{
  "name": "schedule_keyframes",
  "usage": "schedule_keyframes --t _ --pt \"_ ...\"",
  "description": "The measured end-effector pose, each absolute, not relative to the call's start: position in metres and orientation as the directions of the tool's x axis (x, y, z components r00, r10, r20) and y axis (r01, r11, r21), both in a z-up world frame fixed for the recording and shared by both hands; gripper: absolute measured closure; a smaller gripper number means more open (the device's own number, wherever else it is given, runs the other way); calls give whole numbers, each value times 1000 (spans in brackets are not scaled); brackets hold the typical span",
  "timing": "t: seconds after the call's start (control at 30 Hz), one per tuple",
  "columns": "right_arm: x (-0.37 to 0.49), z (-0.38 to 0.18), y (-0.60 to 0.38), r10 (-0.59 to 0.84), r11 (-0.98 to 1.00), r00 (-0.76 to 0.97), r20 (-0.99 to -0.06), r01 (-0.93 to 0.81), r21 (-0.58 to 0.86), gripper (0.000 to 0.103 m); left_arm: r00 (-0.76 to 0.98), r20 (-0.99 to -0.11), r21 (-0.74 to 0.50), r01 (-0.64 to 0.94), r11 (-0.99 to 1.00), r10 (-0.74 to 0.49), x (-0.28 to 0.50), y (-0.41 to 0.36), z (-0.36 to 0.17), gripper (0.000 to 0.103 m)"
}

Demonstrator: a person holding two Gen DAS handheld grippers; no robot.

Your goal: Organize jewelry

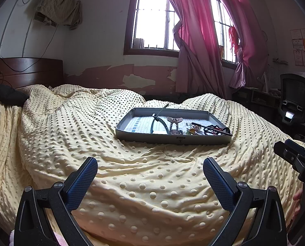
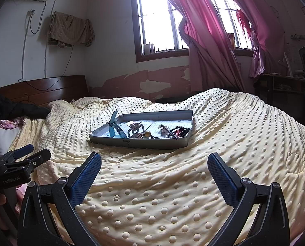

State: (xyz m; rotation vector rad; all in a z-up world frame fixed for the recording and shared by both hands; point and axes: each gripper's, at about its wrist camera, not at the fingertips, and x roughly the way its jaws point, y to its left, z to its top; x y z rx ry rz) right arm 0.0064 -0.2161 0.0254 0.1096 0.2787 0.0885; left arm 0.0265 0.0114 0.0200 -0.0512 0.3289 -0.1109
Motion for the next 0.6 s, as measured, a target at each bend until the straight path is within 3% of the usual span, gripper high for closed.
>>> schedule_keyframes --t 0.6 --pt "6 25 -216 102 990 957 -271 -71 120 1 935 -336 -117 81 990 -116 24 11 16 0"
